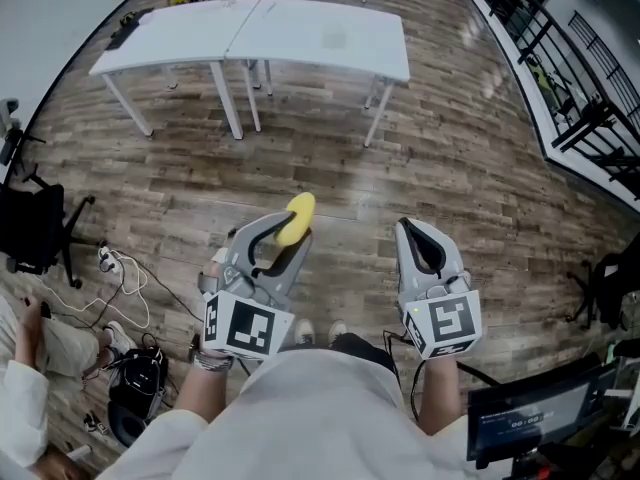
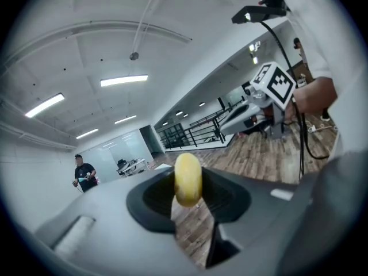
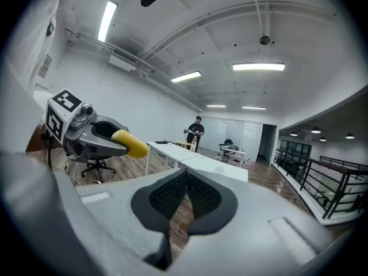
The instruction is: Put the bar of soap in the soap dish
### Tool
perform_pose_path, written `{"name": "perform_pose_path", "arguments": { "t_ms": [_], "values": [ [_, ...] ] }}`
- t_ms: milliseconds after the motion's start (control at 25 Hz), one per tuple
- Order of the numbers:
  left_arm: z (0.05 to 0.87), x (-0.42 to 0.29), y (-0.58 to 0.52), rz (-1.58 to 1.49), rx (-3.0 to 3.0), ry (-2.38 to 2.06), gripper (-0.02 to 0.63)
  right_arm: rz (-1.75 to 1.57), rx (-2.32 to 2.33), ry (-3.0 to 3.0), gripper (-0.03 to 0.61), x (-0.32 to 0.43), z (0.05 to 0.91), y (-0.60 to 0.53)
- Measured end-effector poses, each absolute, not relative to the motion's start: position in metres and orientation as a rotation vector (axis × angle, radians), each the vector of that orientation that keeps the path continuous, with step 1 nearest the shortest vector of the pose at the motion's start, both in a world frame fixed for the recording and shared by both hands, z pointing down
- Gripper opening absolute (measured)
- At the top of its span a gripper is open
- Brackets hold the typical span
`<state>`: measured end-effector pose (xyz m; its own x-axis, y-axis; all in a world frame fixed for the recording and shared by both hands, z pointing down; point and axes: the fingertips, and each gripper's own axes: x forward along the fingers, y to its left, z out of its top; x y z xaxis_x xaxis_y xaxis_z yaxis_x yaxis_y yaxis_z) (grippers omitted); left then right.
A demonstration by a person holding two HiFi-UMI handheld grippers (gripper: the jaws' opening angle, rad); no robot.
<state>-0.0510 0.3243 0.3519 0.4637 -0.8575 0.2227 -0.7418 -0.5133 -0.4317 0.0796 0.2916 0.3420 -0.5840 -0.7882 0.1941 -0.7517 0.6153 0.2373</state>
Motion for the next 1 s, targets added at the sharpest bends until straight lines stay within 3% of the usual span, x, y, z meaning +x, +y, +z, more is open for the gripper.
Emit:
{"name": "perform_pose_path", "arguments": {
  "t_ms": [1000],
  "values": [
    [0.363, -0.038, 0.270, -0.654, -2.393, 1.430, 0.132, -0.129, 1.217, -2.636, 0.003, 0.093, 0.349, 0.228]
  ]
}}
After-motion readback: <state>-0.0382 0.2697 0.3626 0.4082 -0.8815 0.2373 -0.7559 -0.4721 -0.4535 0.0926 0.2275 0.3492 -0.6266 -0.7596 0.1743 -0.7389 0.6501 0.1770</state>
